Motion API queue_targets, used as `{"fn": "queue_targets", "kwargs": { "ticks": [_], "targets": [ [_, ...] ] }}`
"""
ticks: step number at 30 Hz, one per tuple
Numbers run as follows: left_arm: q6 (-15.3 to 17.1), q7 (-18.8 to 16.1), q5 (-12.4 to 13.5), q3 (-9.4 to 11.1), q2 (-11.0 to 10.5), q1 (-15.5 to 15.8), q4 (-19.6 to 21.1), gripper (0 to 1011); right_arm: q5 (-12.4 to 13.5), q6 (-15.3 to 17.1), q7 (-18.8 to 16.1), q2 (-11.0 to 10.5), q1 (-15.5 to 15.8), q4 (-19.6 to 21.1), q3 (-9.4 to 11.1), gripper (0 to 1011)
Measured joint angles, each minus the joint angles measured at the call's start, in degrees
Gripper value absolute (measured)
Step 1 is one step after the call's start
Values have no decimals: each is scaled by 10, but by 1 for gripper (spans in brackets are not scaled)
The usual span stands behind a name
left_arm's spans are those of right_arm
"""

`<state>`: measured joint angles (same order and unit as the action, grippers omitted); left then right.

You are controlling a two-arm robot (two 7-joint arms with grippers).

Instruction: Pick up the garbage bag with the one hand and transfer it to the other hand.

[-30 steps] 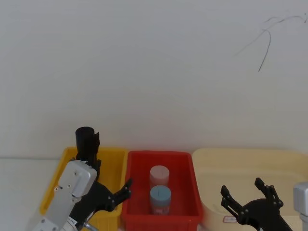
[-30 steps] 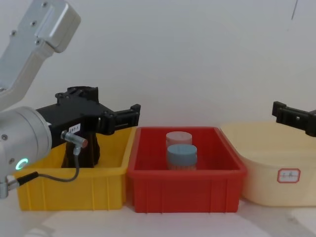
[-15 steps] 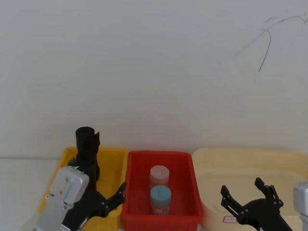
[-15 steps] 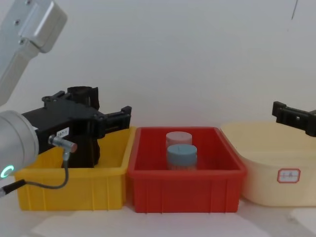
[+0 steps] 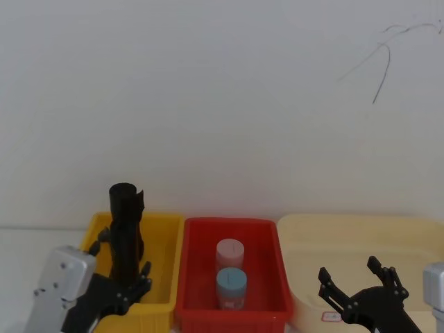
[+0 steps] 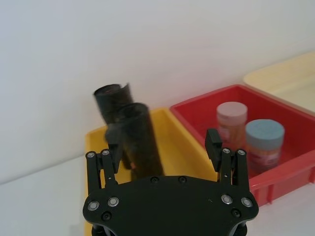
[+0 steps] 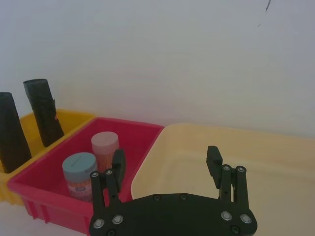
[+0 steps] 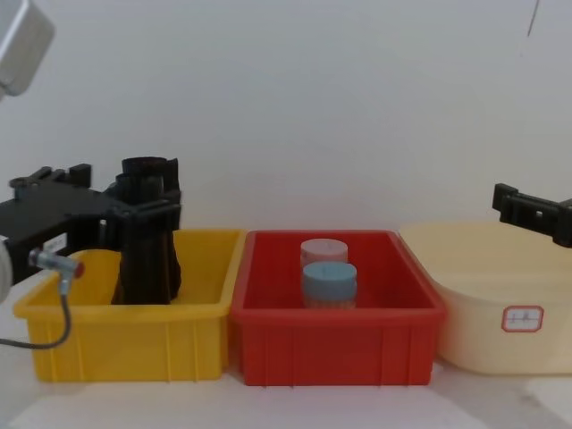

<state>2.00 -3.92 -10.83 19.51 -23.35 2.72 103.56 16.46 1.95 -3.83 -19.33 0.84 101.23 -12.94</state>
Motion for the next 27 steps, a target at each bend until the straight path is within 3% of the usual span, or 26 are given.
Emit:
{"fn": "queue_targets", "kwargs": {
  "ticks": [14, 27],
  "targets": [
    [-14, -16, -16, -33, 12, -25, -2, 1001, 0, 0, 0, 0, 0, 0, 0, 1000],
    [-40, 13, -42, -36, 40, 5, -64, 1002, 0, 0, 0, 0, 0, 0, 0, 1000]
  ]
}}
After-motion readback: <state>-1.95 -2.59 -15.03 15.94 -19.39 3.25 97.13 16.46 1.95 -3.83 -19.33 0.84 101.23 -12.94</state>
